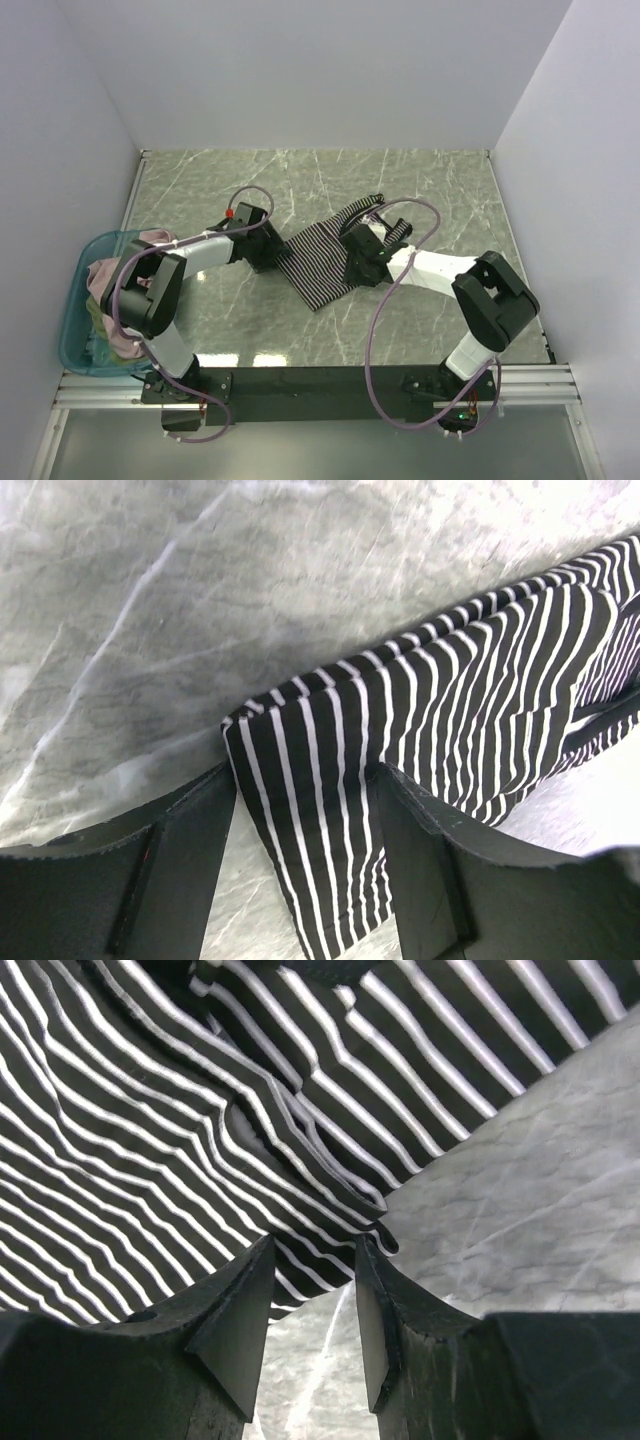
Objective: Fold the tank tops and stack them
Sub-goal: Fold the tank top
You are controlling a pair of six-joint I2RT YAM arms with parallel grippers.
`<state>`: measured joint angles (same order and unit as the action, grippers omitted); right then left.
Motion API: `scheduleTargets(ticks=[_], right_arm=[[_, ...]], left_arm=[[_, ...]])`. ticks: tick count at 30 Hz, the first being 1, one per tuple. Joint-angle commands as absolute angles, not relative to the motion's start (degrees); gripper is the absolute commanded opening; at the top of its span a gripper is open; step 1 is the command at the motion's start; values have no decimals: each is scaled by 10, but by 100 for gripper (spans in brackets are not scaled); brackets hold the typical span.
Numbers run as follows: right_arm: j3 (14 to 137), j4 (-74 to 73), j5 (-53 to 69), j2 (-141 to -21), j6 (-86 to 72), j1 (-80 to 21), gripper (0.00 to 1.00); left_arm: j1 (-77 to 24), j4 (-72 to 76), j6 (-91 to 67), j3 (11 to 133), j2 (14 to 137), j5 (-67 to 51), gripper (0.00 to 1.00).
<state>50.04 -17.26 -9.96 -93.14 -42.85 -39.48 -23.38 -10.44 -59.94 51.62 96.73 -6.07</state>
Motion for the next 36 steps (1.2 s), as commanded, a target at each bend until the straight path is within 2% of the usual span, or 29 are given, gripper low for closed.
scheduleTargets(ticks=[1, 13, 18, 23, 29, 36], right_arm=[[477, -172, -121, -934, -448, -378, 45], [464, -172, -94, -918, -415, -309, 45], [520, -177, -79, -958, -386, -264, 45], [603, -207, -83, -998, -364, -248, 46], [556, -208, -104, -910, -382, -249, 56], [439, -183, -102, -780, -464, -327, 57]], left_arm=[[-231, -140, -599, 504, 1005, -4, 66], [-240, -142, -595, 457, 978, 12, 63], [-283, -141, -606, 414, 940, 14, 63], [-292, -138, -578, 428, 930, 23, 65], [-292, -149, -534, 468, 951, 21, 65], [-297, -149, -529, 474, 986, 14, 62]])
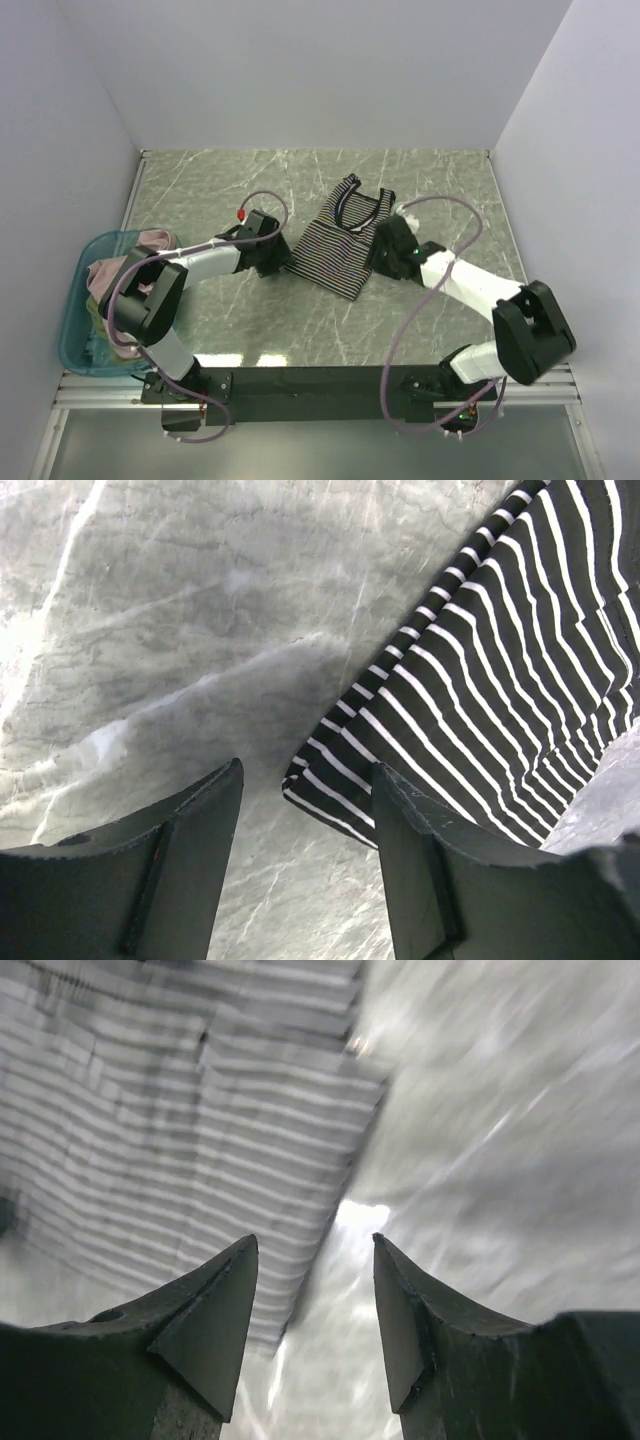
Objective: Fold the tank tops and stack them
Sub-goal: Fold the tank top
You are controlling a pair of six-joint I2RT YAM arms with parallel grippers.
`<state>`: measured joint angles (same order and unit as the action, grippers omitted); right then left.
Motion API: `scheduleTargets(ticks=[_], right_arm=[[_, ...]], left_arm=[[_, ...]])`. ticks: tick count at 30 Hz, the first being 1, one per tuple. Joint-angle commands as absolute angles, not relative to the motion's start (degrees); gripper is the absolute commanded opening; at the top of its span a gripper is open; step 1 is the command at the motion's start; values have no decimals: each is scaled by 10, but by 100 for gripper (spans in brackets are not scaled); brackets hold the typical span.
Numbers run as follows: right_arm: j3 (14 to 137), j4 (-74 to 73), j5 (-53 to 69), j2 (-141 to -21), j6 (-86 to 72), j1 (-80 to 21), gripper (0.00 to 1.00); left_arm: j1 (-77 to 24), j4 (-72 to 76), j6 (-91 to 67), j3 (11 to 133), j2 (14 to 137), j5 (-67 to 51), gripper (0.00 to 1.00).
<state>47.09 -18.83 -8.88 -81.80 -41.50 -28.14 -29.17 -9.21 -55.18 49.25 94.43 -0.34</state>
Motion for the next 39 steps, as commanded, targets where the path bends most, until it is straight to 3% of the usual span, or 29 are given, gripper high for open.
scheduleTargets(ticks=[1, 5, 15, 21, 25, 27, 39], right_arm=[[429, -181, -104, -772, -476, -342, 57], [382, -172, -112, -737, -553, -415, 57], [302, -86, -132, -711, -674, -454, 56], [275, -68, -158, -702, -716, -475, 56], [265, -80, -187, -686, -729, -475, 57], [266, -90, -199, -676, -731, -475, 57], [279, -115, -235, -687, -732, -475, 58]], left_arm=[[-300, -148, -530, 473, 988, 17, 62], [-310, -147, -535, 475, 1004, 22, 59], [-337, -127, -555, 458, 1012, 47, 47], [-345, -119, -561, 443, 1003, 54, 29], [-358, -115, -566, 437, 997, 53, 7], [-363, -117, -572, 431, 992, 51, 1], [-404, -140, -586, 425, 948, 49, 1]])
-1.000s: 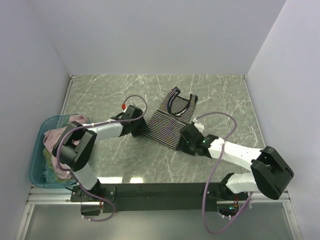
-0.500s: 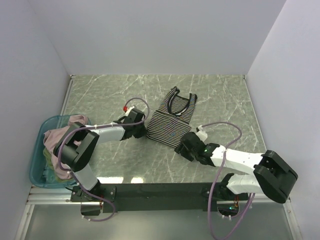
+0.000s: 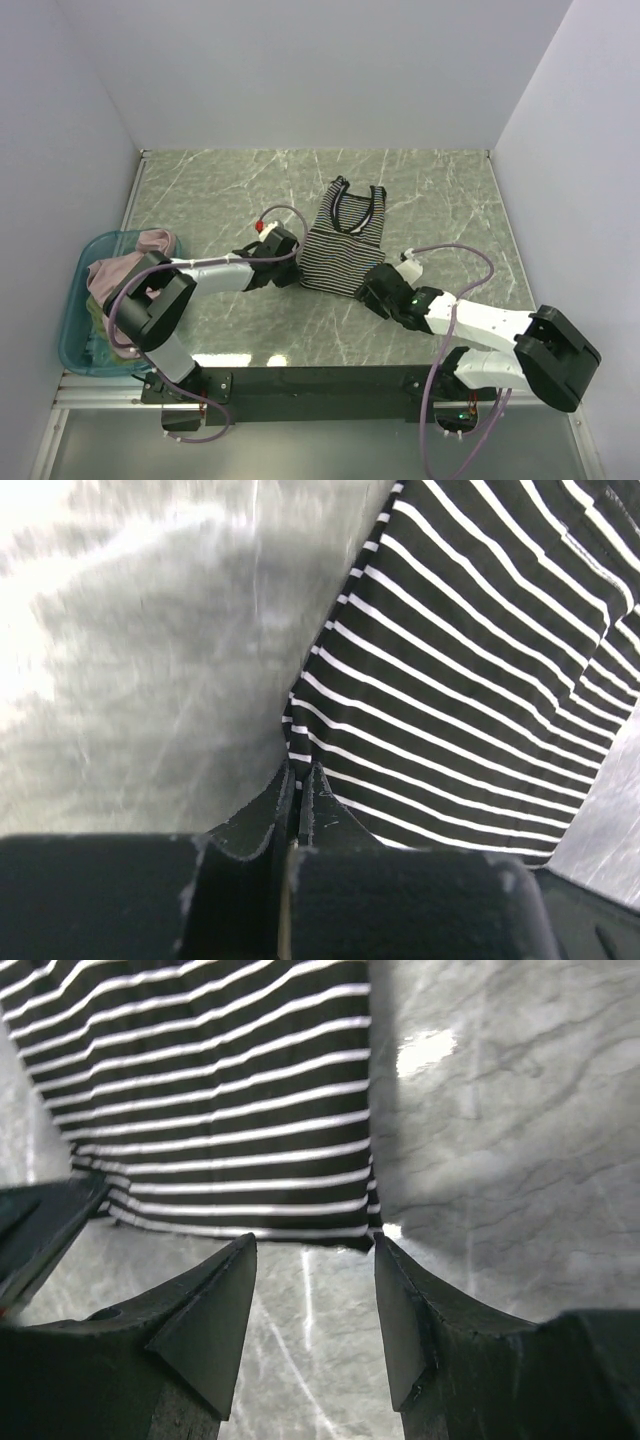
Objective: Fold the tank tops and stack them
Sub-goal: Fold the tank top
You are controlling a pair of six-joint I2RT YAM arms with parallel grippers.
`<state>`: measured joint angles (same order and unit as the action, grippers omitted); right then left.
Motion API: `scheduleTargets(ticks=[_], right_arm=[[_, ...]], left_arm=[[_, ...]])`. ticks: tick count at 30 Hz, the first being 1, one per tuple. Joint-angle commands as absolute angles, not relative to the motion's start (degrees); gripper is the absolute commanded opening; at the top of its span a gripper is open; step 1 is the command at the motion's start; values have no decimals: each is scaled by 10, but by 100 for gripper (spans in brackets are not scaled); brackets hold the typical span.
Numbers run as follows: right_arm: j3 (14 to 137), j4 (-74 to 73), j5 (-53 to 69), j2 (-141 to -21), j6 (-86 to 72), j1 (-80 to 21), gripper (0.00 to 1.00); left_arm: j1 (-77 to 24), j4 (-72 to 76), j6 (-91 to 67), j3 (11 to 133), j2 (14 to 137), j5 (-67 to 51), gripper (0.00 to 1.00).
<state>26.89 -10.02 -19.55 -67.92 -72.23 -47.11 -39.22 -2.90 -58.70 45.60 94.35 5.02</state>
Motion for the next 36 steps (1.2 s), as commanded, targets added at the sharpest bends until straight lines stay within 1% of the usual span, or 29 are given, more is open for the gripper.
scheduleTargets(ticks=[1, 8, 13, 17, 19, 20, 21, 23, 27, 31, 36], right_arm=[[278, -116, -235, -689, -733, -474, 58], [282, -134, -241, -708, -730, -471, 56], [286, -120, -224, -730, -708, -473, 45], [285, -113, -205, -740, -695, -475, 40], [280, -116, -199, -739, -689, -476, 33], [278, -119, -194, -737, -687, -476, 27], [275, -124, -192, -734, -686, -478, 13], [275, -144, -185, -721, -673, -479, 6], [285, -189, -172, -686, -657, -498, 4], [308, -249, -152, -656, -642, -535, 3], [343, -338, -159, -614, -689, -634, 2]], left_arm=[[-404, -141, -587, 425, 941, 49, 1], [-408, -144, -588, 416, 927, 43, 1], [-412, -144, -588, 415, 920, 37, 1], [-418, -143, -590, 410, 913, 31, 1], [-424, -145, -590, 406, 906, 30, 1], [-425, -146, -590, 402, 903, 30, 1], [-430, -149, -591, 398, 899, 30, 1], [-433, -151, -593, 389, 888, 25, 1], [-449, -167, -592, 374, 861, 22, 1], [-475, -215, -592, 359, 799, 23, 1], [-510, -276, -607, 350, 710, 12, 1]])
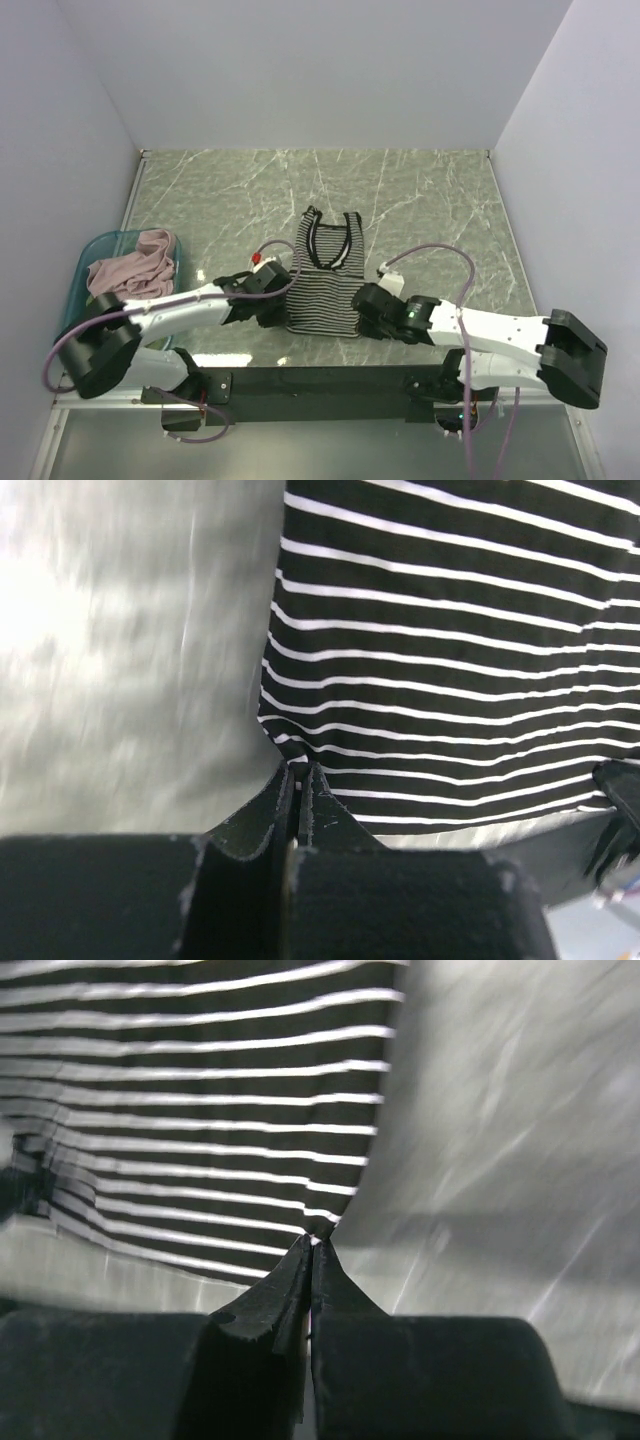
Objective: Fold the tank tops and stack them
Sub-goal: Fold the tank top
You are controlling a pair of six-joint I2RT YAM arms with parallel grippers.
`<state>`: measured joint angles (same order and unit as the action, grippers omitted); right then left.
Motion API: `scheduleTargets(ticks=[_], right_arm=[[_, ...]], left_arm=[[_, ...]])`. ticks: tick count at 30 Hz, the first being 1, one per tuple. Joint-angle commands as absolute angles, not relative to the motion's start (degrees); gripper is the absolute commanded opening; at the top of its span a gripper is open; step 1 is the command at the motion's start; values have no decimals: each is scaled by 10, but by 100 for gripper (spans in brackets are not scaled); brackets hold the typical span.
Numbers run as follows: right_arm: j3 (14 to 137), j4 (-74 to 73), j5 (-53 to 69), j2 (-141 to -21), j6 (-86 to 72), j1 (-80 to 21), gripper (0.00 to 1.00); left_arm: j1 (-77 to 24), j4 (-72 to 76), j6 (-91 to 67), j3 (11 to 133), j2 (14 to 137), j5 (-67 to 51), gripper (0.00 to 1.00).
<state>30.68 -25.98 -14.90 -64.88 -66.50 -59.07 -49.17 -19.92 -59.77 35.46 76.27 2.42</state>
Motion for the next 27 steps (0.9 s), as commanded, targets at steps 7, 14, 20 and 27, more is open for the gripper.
scheduleTargets(ticks=[7, 14, 20, 27], right_arm=[[387, -424, -181, -589, -734, -722, 1], [453, -494, -207, -567, -727, -730, 1], [530, -540, -236, -573, -712, -729, 2], [533, -498, -215, -562, -664, -651, 1]], left_arm=[[-550, -351, -634, 366, 628, 5, 1], [-554, -431, -606, 472, 610, 15, 1], [-553, -476, -593, 568, 631, 15, 1], [-467, -467, -570, 613, 664, 5, 1]])
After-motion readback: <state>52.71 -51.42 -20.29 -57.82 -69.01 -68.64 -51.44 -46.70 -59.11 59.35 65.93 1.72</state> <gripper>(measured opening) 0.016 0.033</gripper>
